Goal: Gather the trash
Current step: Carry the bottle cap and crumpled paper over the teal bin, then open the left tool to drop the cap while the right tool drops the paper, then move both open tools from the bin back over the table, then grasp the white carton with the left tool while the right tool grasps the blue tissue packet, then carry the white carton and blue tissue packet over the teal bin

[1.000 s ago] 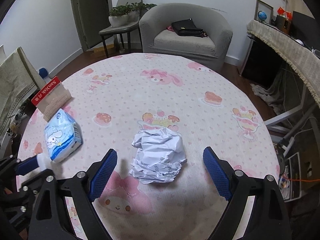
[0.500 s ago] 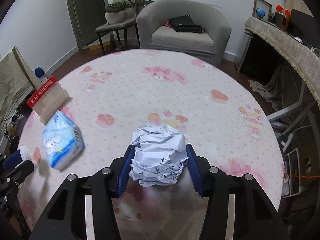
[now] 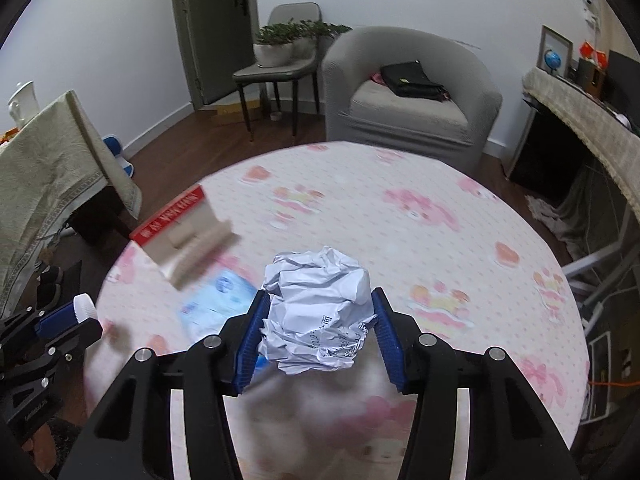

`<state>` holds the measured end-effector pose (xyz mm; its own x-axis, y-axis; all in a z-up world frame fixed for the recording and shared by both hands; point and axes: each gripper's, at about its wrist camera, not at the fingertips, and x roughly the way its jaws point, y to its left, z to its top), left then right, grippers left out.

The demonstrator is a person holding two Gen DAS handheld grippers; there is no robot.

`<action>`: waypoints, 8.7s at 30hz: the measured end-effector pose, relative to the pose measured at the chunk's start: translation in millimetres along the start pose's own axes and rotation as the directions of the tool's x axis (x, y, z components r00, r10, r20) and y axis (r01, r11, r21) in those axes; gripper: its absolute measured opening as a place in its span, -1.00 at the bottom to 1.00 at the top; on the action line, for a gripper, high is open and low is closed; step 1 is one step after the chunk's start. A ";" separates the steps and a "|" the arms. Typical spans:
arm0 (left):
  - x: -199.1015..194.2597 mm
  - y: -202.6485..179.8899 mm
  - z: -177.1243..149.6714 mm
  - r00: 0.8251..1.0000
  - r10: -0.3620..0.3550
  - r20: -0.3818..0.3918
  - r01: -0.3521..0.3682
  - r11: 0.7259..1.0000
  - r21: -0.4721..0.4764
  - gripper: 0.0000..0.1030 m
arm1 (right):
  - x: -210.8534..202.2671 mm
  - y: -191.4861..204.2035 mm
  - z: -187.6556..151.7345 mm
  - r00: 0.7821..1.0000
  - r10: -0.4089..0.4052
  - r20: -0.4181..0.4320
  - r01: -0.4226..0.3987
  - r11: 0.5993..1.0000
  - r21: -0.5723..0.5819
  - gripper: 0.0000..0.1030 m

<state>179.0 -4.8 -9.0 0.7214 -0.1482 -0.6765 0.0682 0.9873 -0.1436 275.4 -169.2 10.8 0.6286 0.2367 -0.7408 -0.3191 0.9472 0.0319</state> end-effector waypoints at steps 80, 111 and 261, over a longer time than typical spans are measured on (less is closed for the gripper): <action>53.3 243.3 -179.7 0.861 0.086 -0.501 -0.233 0.943 -0.238 0.02 | 116.7 320.9 -34.9 0.931 0.233 -0.282 -0.321 0.890 -0.323 0.02; -54.3 258.0 -102.4 0.966 0.187 -0.178 -0.235 0.922 -0.307 0.00 | 206.3 326.6 -123.4 0.839 0.172 -0.516 -0.350 0.897 -0.270 0.02; 31.6 46.9 51.7 0.990 -0.142 0.016 0.140 0.984 0.115 -0.98 | 45.6 51.2 -4.0 0.977 0.191 -0.096 -0.208 0.955 -0.211 0.12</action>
<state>240.6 39.9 0.2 0.7153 -0.2864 -0.6374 0.2471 0.9569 -0.1527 284.9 -110.7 -24.1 0.4847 0.3915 -0.7822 -0.5847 0.8101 0.0431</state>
